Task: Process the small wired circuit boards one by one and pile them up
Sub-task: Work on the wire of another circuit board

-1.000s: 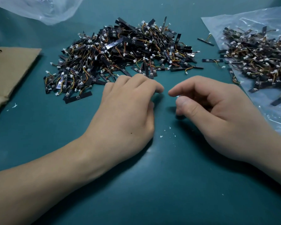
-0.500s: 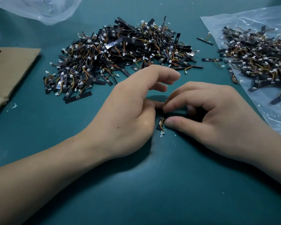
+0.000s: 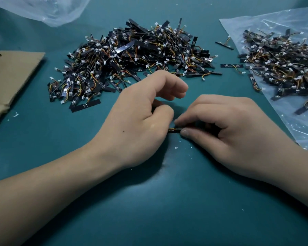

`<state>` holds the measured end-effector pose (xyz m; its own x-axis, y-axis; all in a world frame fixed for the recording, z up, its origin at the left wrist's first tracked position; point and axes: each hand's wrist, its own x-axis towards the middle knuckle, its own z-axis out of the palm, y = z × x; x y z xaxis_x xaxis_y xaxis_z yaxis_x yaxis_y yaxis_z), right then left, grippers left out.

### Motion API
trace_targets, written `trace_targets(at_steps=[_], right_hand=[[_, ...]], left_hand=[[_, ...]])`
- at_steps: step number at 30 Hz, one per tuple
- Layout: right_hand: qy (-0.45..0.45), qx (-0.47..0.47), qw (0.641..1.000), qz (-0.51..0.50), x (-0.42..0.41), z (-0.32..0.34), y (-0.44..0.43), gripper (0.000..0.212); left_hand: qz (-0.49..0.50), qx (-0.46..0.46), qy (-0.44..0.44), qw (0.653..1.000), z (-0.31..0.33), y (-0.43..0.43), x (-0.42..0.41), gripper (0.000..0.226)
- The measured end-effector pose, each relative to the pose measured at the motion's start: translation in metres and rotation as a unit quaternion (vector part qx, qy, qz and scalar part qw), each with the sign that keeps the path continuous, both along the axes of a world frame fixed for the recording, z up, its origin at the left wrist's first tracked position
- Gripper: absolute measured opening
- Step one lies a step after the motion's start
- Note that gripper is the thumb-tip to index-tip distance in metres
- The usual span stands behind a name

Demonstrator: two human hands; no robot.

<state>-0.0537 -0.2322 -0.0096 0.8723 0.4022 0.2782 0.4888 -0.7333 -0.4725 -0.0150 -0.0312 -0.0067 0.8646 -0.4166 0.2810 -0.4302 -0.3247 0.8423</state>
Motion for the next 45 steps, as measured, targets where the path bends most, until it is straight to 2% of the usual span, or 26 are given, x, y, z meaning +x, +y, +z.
trace_targets(at_steps=[4,8,11,15,19,23,27,41,45], right_hand=[[-0.032,-0.027,0.999,-0.009,-0.0011,-0.0018,0.0023,0.019],[-0.038,0.071,0.996,-0.046,0.0011,-0.0031,-0.0002,0.012],[-0.020,0.135,0.989,-0.064,0.0029,-0.0021,-0.0011,0.011],[0.006,0.198,0.978,-0.063,0.0035,-0.0008,0.0000,0.021],[0.020,0.239,0.968,-0.080,0.0063,-0.0005,-0.0025,0.018],[0.020,0.219,0.972,-0.086,0.0046,0.0005,-0.0014,0.015],[0.016,0.164,0.982,-0.091,0.0021,0.0022,0.0004,0.001],[0.033,0.142,0.984,-0.106,0.0018,0.0056,0.0019,0.008],[0.039,0.163,0.980,-0.107,0.0009,0.0057,0.0015,0.010]], left_hand=[[0.008,0.038,-0.004,0.999,0.0018,0.0002,-0.0018,0.029],[-0.019,0.078,-0.034,0.996,0.0045,0.0005,-0.0067,0.021],[0.010,0.079,-0.071,0.994,0.0027,0.0010,-0.0053,0.012],[0.031,0.035,-0.033,0.998,0.0003,0.0027,-0.0003,0.015],[0.030,0.032,-0.034,0.998,0.0004,0.0020,-0.0011,0.012],[0.044,0.065,-0.056,0.995,-0.0004,0.0027,-0.0007,0.003],[0.048,0.050,-0.038,0.997,0.0006,0.0036,0.0012,0.002],[0.024,0.049,-0.034,0.998,0.0048,0.0036,0.0004,0.002],[0.025,0.044,-0.036,0.998,0.0065,0.0033,0.0003,0.002]])
